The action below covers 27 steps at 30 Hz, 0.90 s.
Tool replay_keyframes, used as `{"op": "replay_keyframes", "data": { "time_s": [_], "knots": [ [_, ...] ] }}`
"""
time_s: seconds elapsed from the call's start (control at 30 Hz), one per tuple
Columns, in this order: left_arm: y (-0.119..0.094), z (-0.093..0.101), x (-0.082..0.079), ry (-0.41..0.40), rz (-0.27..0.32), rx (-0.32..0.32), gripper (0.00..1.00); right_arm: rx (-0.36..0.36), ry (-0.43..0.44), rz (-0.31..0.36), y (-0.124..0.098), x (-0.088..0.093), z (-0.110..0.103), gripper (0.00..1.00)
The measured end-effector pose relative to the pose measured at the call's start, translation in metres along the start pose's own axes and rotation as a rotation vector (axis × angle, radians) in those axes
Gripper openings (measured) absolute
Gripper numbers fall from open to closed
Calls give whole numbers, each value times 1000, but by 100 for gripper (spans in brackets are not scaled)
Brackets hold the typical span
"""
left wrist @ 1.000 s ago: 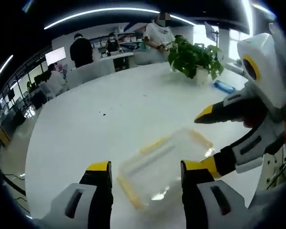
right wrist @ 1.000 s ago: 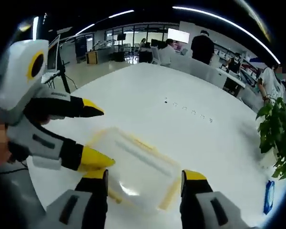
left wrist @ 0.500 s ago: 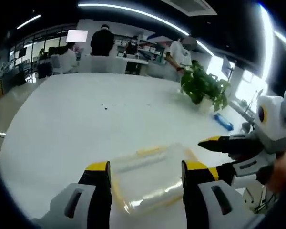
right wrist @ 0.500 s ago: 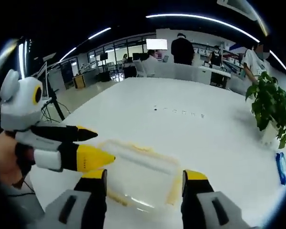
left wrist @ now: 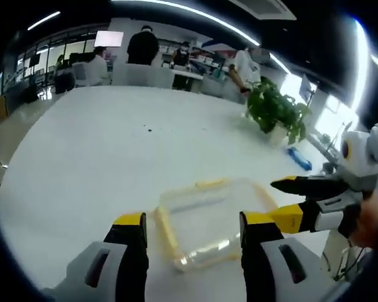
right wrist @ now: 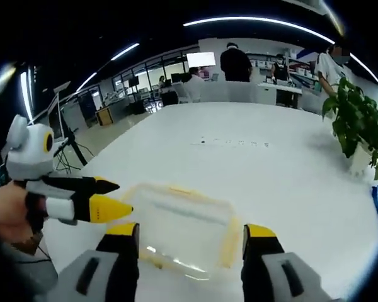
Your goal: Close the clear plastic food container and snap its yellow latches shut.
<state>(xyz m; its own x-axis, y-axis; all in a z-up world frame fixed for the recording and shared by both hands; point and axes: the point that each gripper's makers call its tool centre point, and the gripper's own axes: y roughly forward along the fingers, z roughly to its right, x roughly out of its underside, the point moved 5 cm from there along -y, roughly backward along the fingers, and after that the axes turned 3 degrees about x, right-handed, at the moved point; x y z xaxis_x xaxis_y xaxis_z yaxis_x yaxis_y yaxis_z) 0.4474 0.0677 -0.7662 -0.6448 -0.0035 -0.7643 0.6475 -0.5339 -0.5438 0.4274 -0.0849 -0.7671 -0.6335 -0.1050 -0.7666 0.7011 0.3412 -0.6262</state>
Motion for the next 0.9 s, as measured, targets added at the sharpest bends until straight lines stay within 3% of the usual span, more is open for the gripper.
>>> {"op": "replay_keyframes", "data": {
  "time_s": [0.1, 0.27, 0.43, 0.6, 0.83, 0.87, 0.9],
  "knots": [
    [2, 0, 2, -61, -4, 19, 58, -9, 3, 4, 5, 1, 2, 65],
    [8, -2, 8, -75, -13, 24, 56, -10, 5, -18, 13, 6, 4, 65],
    [17, -1, 21, -30, -79, 29, 51, -19, 1, -44, 18, 13, 7, 66],
    [20, 2, 26, -104, -67, 32, 53, -16, 56, -24, 18, 13, 9, 64],
    [23, 3, 26, -116, -41, 44, 49, -7, 70, 11, 19, 14, 9, 62],
    [21, 6, 24, -164, -35, 66, 48, -8, 63, 20, 21, 14, 9, 62],
    [21, 4, 21, -119, -29, 55, 48, -7, 68, 11, 21, 16, 8, 62]
  ]
}}
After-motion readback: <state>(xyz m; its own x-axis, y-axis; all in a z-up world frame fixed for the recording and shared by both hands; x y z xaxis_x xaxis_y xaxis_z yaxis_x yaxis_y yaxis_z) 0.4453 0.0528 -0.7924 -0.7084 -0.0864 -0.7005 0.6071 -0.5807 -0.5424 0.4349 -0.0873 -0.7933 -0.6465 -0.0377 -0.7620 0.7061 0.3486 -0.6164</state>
